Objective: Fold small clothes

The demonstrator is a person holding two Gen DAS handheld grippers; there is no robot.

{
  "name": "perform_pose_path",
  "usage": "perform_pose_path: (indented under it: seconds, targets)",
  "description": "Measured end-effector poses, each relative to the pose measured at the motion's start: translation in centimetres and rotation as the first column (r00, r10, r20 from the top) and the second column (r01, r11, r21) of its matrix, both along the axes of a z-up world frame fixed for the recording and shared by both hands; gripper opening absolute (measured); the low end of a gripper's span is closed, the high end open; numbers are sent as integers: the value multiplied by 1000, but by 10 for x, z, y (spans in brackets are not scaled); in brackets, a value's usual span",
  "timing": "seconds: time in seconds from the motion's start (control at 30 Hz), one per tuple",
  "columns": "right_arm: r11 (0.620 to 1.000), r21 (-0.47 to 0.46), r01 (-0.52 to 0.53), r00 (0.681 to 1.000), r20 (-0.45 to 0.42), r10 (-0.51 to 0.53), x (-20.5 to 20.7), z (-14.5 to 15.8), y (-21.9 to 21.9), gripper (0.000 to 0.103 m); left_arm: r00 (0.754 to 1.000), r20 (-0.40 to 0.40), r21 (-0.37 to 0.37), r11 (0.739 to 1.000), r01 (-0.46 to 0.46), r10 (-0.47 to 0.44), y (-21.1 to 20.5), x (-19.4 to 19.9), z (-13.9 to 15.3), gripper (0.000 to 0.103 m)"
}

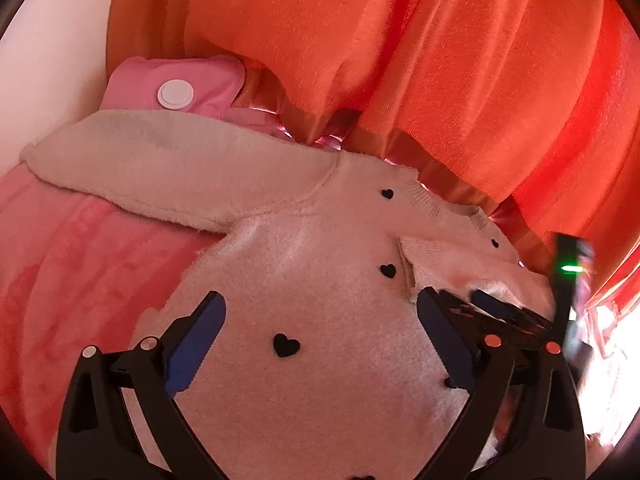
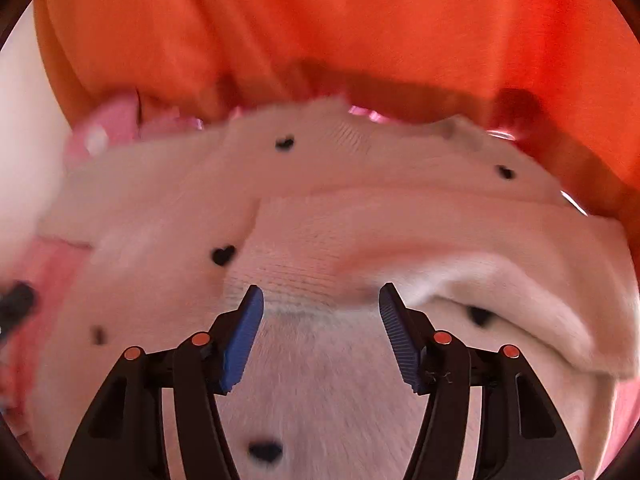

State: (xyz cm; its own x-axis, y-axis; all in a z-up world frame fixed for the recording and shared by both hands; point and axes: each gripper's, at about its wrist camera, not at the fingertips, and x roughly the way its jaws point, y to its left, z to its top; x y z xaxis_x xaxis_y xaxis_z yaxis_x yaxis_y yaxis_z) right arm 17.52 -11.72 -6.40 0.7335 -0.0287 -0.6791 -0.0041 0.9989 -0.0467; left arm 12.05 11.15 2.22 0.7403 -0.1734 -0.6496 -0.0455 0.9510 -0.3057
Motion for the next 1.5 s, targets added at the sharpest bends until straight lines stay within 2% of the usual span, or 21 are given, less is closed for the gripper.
perform_pose_path:
  seconds: [0.03,0.1,0.17,0.3,0.37,0.47,0.57,0.63,0.77,0.87,0.9,1.0,1.07,1.1,1.13,1.17,1.2,1.27,1.37,1.43,1.5]
  targets:
    - [1000,-27,-7,1000,7,7,3,-1,4,53,1000,-4,-7,1000,3,-3,2,1,-1,94]
    - [1000,-14,4,1000,7,-4,12,11,3,13,1000,-11,-20,1000,-6,6,7,3,-1,94]
    - [999,47,6,999,53,-8,15,39,2,12,1000,-13,-54,998,-17,17,14,6,-1,94]
    - [970,224,-92,978,205,46,11,96,16,12,1000,2,-89,996,-25,25,21,9,2,94]
    - [955,266,-129,983,161,87,25,85,31,16,1000,8,-97,995,-25,26,21,9,3,94]
    - [976,188,-112,988,-82,130,60,20,57,19,1000,0,-118,993,-19,19,23,12,-1,94]
    - [953,282,-109,994,5,112,26,30,33,22,1000,-30,-189,982,-13,7,28,17,-8,94]
    - [927,366,-80,996,58,63,-16,53,-2,23,999,-34,-230,973,-14,7,29,23,-11,94]
    - [939,333,85,982,134,-136,-95,71,-79,45,998,-43,-259,965,28,-40,17,40,-19,94]
    - [900,347,263,937,131,-324,-134,53,-147,53,994,-67,-275,960,59,-81,-1,54,-32,96]
    - [867,370,334,915,94,-392,-137,41,-171,54,993,-77,-275,959,64,-89,-7,59,-37,96]
    - [803,447,394,891,29,-453,-130,16,-216,54,986,-129,-266,962,64,-101,-26,82,-55,95]
    - [772,503,388,897,-13,-442,-122,0,-233,53,980,-176,-298,954,35,-91,-33,101,-71,86]
    - [755,532,383,903,-42,-428,-113,-9,-240,53,977,-192,-311,950,29,-93,-35,108,-76,74]
    - [751,538,383,905,-57,-421,-108,-15,-242,53,978,-198,-289,957,10,-70,-37,117,-78,54]
    - [756,532,381,909,-65,-413,-104,-17,-242,43,978,-195,-262,965,15,-68,-40,124,-77,39]
    - [774,513,371,914,-51,-404,-102,-14,-240,22,977,-192,-264,964,36,-89,-41,129,-77,9]
    - [796,521,308,925,33,-379,-107,10,-238,20,980,-156,-324,944,66,-122,-37,136,-70,8]
    - [821,519,236,917,161,-365,-120,37,-226,18,988,-74,-302,947,105,-133,-31,130,-51,8]
    - [828,489,274,917,126,-378,-107,24,-228,18,987,-88,-272,956,106,-135,-28,126,-62,8]
    - [816,436,379,912,-24,-410,-93,-15,-236,18,977,-159,-259,961,96,-141,-27,128,-89,8]
